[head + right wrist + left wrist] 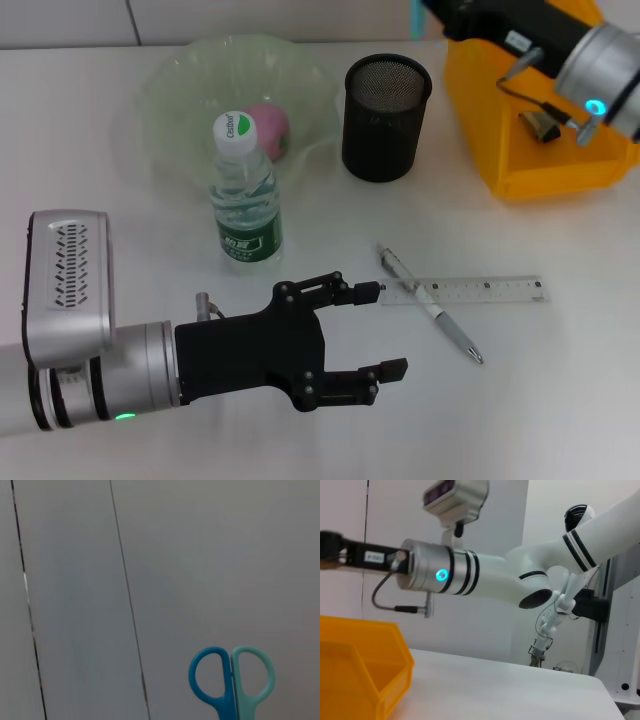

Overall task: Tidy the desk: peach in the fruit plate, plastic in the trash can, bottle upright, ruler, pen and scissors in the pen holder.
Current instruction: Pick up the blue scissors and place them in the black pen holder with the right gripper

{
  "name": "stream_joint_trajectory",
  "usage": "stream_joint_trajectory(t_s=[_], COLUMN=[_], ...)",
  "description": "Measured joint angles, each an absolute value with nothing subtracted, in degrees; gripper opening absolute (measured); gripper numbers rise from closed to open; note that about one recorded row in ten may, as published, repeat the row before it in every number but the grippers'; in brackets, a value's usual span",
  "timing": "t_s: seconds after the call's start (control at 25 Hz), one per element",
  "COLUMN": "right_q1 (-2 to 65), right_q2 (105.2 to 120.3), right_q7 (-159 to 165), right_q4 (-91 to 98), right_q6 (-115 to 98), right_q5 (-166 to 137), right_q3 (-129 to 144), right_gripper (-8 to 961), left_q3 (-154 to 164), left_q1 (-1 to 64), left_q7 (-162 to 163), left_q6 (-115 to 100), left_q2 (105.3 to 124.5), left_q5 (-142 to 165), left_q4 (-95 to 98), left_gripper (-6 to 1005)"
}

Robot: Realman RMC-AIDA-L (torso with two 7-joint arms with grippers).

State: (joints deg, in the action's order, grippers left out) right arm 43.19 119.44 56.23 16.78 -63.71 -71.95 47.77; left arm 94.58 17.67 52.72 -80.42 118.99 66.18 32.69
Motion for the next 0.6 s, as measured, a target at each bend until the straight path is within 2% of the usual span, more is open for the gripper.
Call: stream_joint_trajectory(t_s=[0.6], right_q1=[44.6], right_q2=[119.70], right_q7=[55.7], right_q4=[14.5], right_q6=[-57.5], right_q5=[-72.5], right_q3=[51.5], right_gripper=[235], left_q3=[94.6], left_q1=[17.6], left_q7=[52.3], left_q6=[-80.8], left_q2=[118.91], left_q5=[66.2], left_q4=[32.7], left_gripper=[800])
